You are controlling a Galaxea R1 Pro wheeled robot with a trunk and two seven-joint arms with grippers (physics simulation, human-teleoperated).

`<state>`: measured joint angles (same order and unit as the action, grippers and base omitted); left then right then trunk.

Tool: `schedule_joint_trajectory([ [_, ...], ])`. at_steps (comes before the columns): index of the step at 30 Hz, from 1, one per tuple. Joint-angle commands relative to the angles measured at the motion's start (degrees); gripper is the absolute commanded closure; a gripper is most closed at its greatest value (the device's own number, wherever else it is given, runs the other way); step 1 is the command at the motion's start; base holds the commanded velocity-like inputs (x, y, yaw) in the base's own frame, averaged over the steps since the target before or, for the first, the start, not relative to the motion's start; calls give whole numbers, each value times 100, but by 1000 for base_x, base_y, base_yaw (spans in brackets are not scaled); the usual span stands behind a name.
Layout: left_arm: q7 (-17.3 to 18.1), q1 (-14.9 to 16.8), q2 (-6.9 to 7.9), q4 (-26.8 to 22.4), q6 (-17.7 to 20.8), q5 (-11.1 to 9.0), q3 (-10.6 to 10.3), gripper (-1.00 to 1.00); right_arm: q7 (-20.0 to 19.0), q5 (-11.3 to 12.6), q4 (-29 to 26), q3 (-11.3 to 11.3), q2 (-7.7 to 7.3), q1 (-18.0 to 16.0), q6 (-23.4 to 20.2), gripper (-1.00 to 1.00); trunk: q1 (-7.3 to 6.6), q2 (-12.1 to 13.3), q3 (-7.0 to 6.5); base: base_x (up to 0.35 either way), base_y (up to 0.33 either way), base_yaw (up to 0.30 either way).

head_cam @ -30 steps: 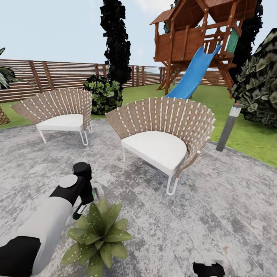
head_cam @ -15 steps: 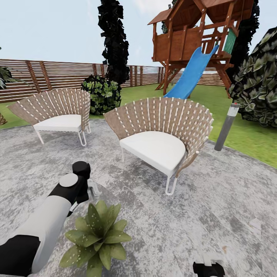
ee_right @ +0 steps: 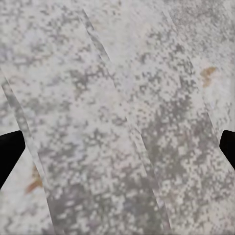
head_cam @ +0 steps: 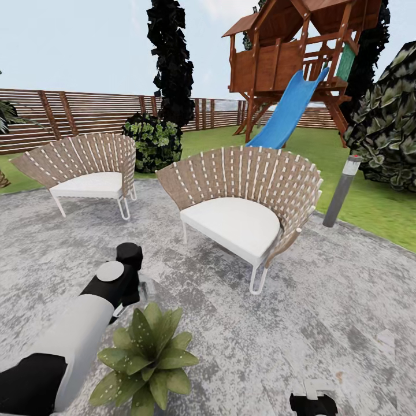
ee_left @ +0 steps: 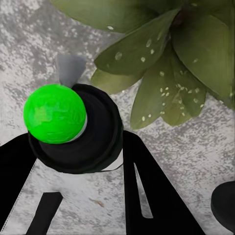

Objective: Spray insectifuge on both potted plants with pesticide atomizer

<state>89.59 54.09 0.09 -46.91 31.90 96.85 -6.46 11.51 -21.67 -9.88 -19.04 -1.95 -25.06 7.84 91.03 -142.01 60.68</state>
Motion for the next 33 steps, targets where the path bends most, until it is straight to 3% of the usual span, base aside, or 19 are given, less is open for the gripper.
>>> schedule_joint_trajectory([
  [1,41,4,-22,-3,51,33,-11,100,10,-60,10,-47,2,-4,25,-100,-1,-2,5,0,0,0],
  [4,41,25,-37,-3,38,35,-18,100,10,-64,8,-47,2,-6,25,-100,-1,-2,5,0,0,0],
  [10,41,8,130,-3,-288,40,-10,100,10,-65,9,-47,2,-5,25,-100,-1,-2,5,0,0,0],
  [13,41,-18,54,-3,-352,36,-17,100,10,-64,5,-47,2,-5,26,-100,-1,-2,5,0,0,0],
  [16,41,11,-219,-3,-368,38,-21,100,10,-65,12,-47,2,-4,25,-100,-1,-2,5,0,0,0],
  [25,41,17,-54,-3,-381,52,-13,100,10,-65,12,-47,2,-5,25,-100,-1,-2,5,2,2,0],
  [33,41,-42,-36,-5,-378,60,-21,100,10,-65,12,-47,2,-8,25,-100,-1,-2,5,24,29,0],
])
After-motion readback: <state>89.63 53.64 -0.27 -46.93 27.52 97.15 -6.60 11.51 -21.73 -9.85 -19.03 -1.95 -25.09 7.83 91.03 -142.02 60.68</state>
